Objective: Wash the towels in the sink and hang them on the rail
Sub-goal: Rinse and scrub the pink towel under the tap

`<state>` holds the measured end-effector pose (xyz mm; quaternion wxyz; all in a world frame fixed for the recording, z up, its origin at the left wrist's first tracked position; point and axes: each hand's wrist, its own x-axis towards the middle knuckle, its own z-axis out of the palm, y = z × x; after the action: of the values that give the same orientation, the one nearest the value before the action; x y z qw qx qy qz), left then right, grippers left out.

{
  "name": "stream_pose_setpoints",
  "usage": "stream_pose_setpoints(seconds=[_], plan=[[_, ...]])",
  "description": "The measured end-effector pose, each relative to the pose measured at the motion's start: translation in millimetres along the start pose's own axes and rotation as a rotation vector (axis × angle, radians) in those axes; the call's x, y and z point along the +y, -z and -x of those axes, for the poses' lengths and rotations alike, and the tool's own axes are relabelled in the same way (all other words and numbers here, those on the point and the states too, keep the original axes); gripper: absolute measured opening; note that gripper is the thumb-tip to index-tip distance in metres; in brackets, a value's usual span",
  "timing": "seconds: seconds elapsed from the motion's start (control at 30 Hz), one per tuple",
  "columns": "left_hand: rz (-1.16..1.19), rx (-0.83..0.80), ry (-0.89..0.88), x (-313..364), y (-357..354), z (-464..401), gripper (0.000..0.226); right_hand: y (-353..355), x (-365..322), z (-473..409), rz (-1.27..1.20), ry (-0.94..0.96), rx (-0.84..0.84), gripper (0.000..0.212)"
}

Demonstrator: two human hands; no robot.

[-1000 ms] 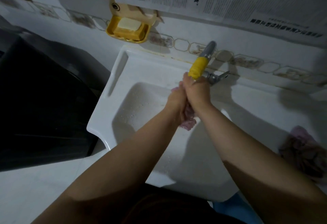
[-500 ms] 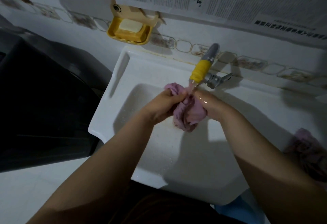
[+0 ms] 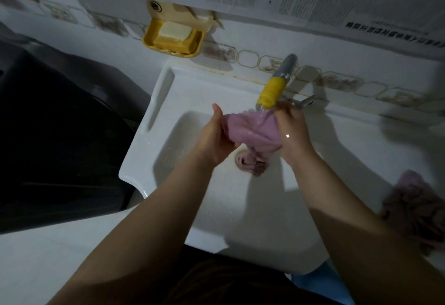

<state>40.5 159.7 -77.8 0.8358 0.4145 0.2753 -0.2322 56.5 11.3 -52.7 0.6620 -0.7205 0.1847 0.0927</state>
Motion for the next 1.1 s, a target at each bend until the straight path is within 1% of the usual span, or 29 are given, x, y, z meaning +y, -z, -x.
stream_pose_setpoints(seconds=[0.03,0.07,0.1,0.13,0.17,0.2,0.23,0.27,0.3,0.33,0.37,0.4,0.43,0.5,0.57,0.6,0.63,0.67,0.7,0.73,0.77,0.8,0.83,0.9,0.93,1.0,1.03,1.07,1.1], plan=[[-0.019,0.077,-0.013,-3.1,-8.8,-4.1,0.066,-11.0,-0.4,9.5,0.125,0.059,-0.002,0.029],[-0.082,0.153,-0.010,-6.5,-18.9,-5.1,0.064,-22.4,-0.7,21.3,0.243,0.099,-0.026,0.035],[-0.141,0.162,-0.001,-10.5,-30.7,-2.6,0.058,-31.2,0.8,26.9,0.321,0.119,-0.034,0.044],[-0.162,0.152,0.015,-14.8,-41.5,-0.4,0.053,-35.5,0.1,26.3,0.382,0.134,-0.006,0.048],[-0.162,0.152,0.041,-20.3,-48.8,-0.7,0.052,-35.5,-0.9,18.3,0.436,0.134,0.043,0.048],[-0.158,0.167,0.076,-26.6,-54.7,-2.4,0.053,-33.0,-4.0,8.8,0.484,0.136,0.108,0.043],[-0.146,0.197,0.121,-27.6,-58.6,-0.6,0.052,-30.2,-5.4,-1.2,0.515,0.126,0.155,0.035],[-0.101,0.226,0.118,-28.2,-57.8,-4.0,0.049,-29.0,-8.3,-4.3,0.514,0.129,0.185,0.028],[-0.093,0.244,0.086,-26.3,-54.4,-8.6,0.044,-31.1,-10.4,0.7,0.504,0.141,0.178,0.027],[-0.125,0.301,0.020,-19.5,-50.9,-11.2,0.039,-35.5,-8.1,9.4,0.506,0.182,0.144,0.031],[-0.222,0.310,-0.041,-15.5,-46.6,-13.2,0.038,-40.2,-5.2,19.8,0.509,0.223,0.095,0.036],[-0.250,0.291,-0.038,-13.5,-45.6,-11.2,0.039,-42.9,-4.9,27.8,0.526,0.248,0.070,0.040],[-0.229,0.245,-0.028,-14.6,-48.3,-9.3,0.037,-41.9,-5.0,27.3,0.572,0.238,0.074,0.042],[-0.149,0.207,0.064,-21.5,-53.8,-9.4,0.035,-32.5,-6.6,5.8,0.581,0.163,0.143,0.044],[-0.135,0.191,0.061,-29.3,-55.9,-14.6,0.037,-26.6,-9.4,-7.8,0.532,0.113,0.199,0.039],[-0.142,0.208,0.032,-29.9,-52.4,-20.0,0.035,-30.3,-8.9,-1.0,0.511,0.125,0.188,0.038],[-0.131,0.208,0.058,-23.0,-51.6,-17.9,0.034,-35.9,-4.5,8.6,0.529,0.161,0.158,0.038],[-0.232,0.220,0.047,-16.1,-50.3,-19.0,0.032,-41.8,-1.0,21.2,0.574,0.201,0.123,0.040],[-0.389,0.281,-0.050,-13.4,-48.2,-13.3,0.032,-44.7,0.9,31.8,0.620,0.227,0.110,0.042],[-0.272,0.278,-0.002,-11.9,-45.6,-8.2,0.032,-42.5,1.4,34.7,0.652,0.231,0.131,0.042],[-0.110,0.201,0.072,-14.3,-45.0,-3.5,0.033,-38.3,5.1,26.9,0.670,0.221,0.174,0.041],[-0.046,0.084,0.118,-14.0,-43.9,4.3,0.037,-30.5,7.4,14.0,0.673,0.169,0.200,0.038],[0.014,0.031,0.161,-13.5,-46.8,11.3,0.041,-22.2,10.1,-0.6,0.651,0.098,0.187,0.034],[-0.021,-0.018,0.163,-8.2,-46.9,21.6,0.053,-8.1,17.2,-18.6,0.456,-0.080,0.081,0.031],[-0.014,-0.068,0.147,-4.3,-43.8,24.1,0.060,-5.2,20.0,-19.2,0.267,-0.218,-0.017,0.037],[0.012,-0.109,0.126,7.7,-32.9,26.4,0.069,1.7,23.5,-13.5,-0.166,-0.513,-0.264,0.059],[0.000,-0.131,0.129,10.9,-25.7,25.1,0.071,3.7,24.7,-9.9,-0.284,-0.592,-0.399,0.071],[-0.050,-0.126,0.133,14.2,-20.8,25.9,0.072,6.6,26.4,-7.1,-0.331,-0.620,-0.524,0.079],[-0.088,-0.104,0.123,15.2,-16.1,24.0,0.071,8.4,30.1,-6.2,-0.334,-0.602,-0.583,0.078]])
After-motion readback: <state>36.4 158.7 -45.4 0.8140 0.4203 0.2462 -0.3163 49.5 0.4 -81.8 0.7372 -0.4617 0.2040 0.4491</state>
